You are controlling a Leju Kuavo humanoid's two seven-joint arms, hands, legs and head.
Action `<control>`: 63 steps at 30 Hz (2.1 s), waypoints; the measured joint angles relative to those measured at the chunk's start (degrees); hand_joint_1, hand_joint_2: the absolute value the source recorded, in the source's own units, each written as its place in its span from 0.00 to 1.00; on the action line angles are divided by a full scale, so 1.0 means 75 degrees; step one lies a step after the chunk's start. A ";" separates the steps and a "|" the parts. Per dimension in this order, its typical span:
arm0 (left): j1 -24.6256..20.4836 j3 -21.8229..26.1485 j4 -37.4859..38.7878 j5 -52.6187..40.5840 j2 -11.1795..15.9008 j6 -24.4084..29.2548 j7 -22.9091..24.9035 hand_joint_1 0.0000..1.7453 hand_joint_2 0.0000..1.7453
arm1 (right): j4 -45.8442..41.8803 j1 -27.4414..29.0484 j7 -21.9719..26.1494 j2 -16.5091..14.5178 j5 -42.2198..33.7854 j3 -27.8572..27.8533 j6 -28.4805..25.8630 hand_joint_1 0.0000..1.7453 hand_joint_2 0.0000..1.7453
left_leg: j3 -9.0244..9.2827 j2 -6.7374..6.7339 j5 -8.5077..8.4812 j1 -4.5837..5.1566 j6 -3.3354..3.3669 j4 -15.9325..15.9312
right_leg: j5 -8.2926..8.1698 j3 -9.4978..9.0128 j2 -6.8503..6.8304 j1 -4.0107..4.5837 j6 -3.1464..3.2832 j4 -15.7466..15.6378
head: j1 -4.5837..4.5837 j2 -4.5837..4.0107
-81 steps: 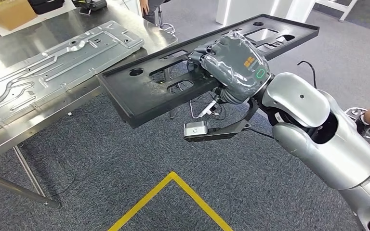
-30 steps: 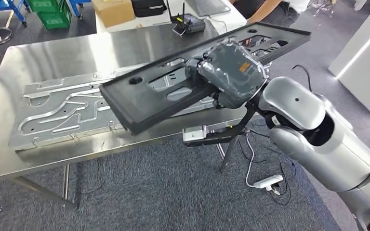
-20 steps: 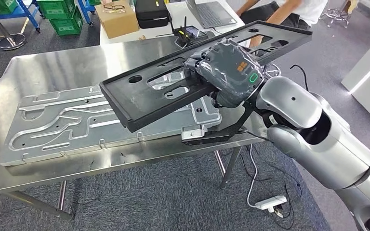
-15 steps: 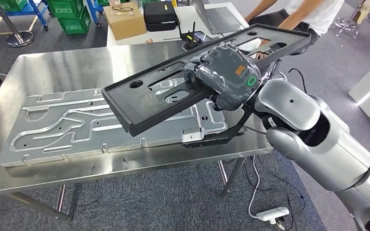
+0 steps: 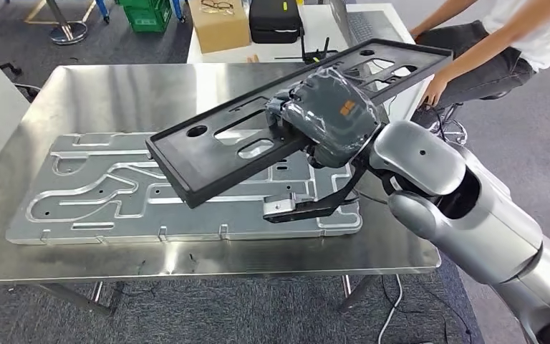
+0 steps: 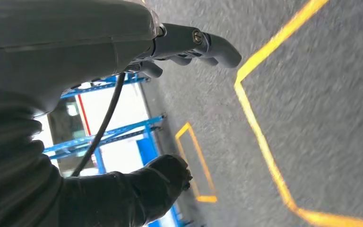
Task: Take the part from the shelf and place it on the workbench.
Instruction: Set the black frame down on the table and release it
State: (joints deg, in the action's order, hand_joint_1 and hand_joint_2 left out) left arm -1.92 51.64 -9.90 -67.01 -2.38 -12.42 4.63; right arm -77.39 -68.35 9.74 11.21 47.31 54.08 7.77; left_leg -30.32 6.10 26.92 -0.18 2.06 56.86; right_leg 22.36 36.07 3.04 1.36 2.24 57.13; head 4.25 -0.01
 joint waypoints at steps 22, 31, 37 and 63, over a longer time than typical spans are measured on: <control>-0.0023 0.0042 0.0003 -0.0017 0.0003 -0.0017 0.0001 0.00 1.00 | 0.0332 0.0150 0.0004 -0.0119 -0.0087 0.0324 0.0155 1.00 1.00 | 0.0182 -0.0069 0.0128 -0.0019 -0.0071 -0.0168 | 0.0079 -0.0105 0.0020 0.0016 0.0037 -0.0018 | 0.0012 -0.0001; -0.0023 0.0058 0.0003 -0.0017 0.0003 -0.0025 0.0001 0.00 1.00 | 0.0428 0.0176 0.0004 -0.0176 -0.0084 0.0388 0.0155 1.00 1.00 | 0.0184 -0.0069 0.0127 -0.0014 -0.0072 -0.0167 | 0.0080 -0.0113 0.0020 0.0003 0.0037 -0.0018 | 0.0012 -0.0001; -0.0023 0.0059 0.0003 -0.0021 0.0003 -0.0045 -0.0003 0.00 1.00 | 0.0452 0.0178 0.0004 -0.0181 -0.0082 0.0428 0.0155 1.00 1.00 | 0.0184 -0.0070 0.0128 -0.0002 -0.0071 -0.0167 | 0.0080 -0.0113 0.0020 -0.0009 0.0037 -0.0018 | 0.0013 -0.0001; 0.0072 -0.1034 0.0002 -0.1190 0.0659 -0.2087 -0.1925 0.00 1.00 | 0.2087 0.0348 0.0129 -0.2391 0.0528 0.1021 -0.0122 1.00 1.00 | 0.0473 -0.0159 0.0555 -0.0290 -0.0421 -0.0137 | 0.0005 0.0329 -0.0148 -0.0298 -0.0233 0.0330 | -0.0063 0.0000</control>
State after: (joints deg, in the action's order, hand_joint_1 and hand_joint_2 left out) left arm -1.38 43.89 -9.88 -75.94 2.56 -28.07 -9.81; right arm -61.74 -65.74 10.70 -6.73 51.28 61.74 6.86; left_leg -26.78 4.91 31.08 -2.35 -1.10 55.83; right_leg 22.40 38.54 1.92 -0.88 0.50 59.60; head 3.78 -0.01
